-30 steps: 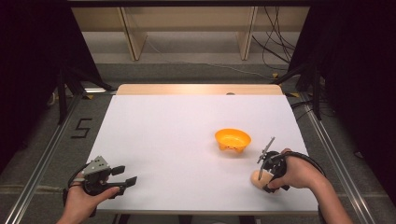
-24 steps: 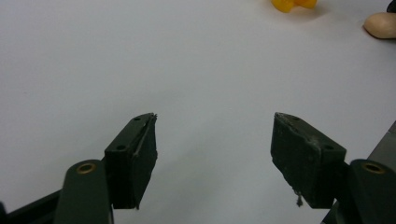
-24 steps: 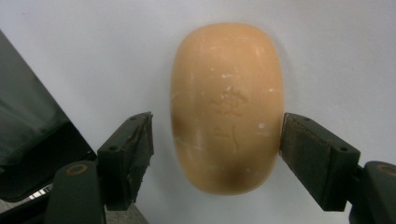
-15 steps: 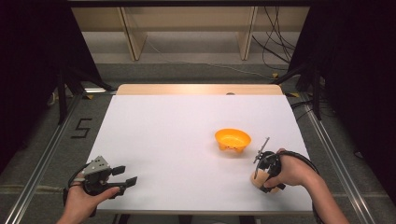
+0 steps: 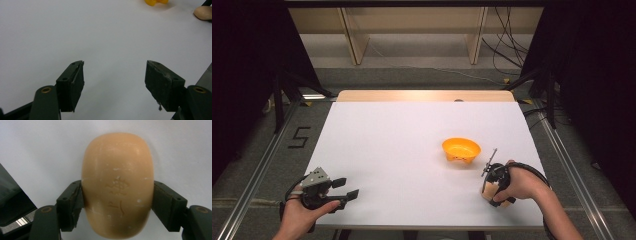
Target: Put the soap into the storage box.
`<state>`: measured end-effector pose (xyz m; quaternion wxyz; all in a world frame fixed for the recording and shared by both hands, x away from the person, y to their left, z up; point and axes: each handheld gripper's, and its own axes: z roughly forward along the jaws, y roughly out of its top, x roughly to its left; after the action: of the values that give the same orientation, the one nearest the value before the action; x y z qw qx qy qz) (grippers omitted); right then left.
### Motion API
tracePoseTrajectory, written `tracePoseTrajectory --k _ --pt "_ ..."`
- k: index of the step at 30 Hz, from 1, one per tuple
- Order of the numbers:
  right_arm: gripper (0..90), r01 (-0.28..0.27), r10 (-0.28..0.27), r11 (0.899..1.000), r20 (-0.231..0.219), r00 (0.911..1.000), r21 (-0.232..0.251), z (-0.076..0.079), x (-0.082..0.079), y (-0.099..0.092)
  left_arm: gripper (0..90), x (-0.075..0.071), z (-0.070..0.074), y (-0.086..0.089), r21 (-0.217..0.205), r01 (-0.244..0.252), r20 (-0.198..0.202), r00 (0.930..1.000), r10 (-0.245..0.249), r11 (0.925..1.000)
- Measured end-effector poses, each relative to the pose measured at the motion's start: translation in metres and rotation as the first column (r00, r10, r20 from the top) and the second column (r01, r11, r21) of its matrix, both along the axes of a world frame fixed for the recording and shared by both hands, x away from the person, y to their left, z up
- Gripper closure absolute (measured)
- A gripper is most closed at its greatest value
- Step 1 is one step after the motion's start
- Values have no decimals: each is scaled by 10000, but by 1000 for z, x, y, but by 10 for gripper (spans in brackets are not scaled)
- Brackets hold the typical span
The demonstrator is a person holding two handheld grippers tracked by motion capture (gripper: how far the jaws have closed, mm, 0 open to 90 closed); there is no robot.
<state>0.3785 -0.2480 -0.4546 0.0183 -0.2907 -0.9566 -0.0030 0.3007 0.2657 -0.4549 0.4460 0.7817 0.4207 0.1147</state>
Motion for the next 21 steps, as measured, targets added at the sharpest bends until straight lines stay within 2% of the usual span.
tracePoseTrajectory --k 1,3,4,5,6,7,8,10,11,13,14,21 --pt "324 -4 4 10000 2 10000 -28 0 0 1 312 0 0 1 108 62 -49 10000 -61 9999" --pt "325 -49 49 10000 -21 10000 -51 0 0 1 312 0 0 0 63 37 -5 10000 -37 10000" --pt "325 238 -239 9996 -68 9997 -132 0 -1 3 313 0 0 0 27 38 -36 10000 -38 10000" --pt "325 290 -292 9994 -112 9995 -179 0 -1 4 313 0 -1 0 -22 -20 43 10000 21 10000" --pt "327 254 -256 9995 -128 9996 -178 0 -1 4 313 0 0 0 -22 -25 46 10000 25 10000" --pt "327 -94 93 9999 -54 9999 -105 0 1 3 313 0 -1 0 -33 -28 44 10000 28 10000" --pt "328 -219 218 9996 -32 9998 -151 0 1 3 313 0 0 0 -13 31 -14 10000 -31 10000" --pt "329 -23 23 9999 14 10000 -124 0 -1 3 313 0 -1 0 37 8 15 10000 -8 10000" --pt "329 -116 116 9999 16 9999 -84 0 -1 3 313 0 0 1 93 83 -61 9999 -83 9999" --pt "329 -298 298 9995 94 9995 42 0 -2 2 313 0 -1 -1 10 18 38 10000 -18 10000" --pt "330 -152 151 9998 112 9998 116 0 -4 3 313 0 0 0 50 33 39 10000 -33 10000" --pt "331 -449 447 9989 155 9989 106 0 -4 2 313 0 0 0 -27 23 -39 10000 -23 10000"
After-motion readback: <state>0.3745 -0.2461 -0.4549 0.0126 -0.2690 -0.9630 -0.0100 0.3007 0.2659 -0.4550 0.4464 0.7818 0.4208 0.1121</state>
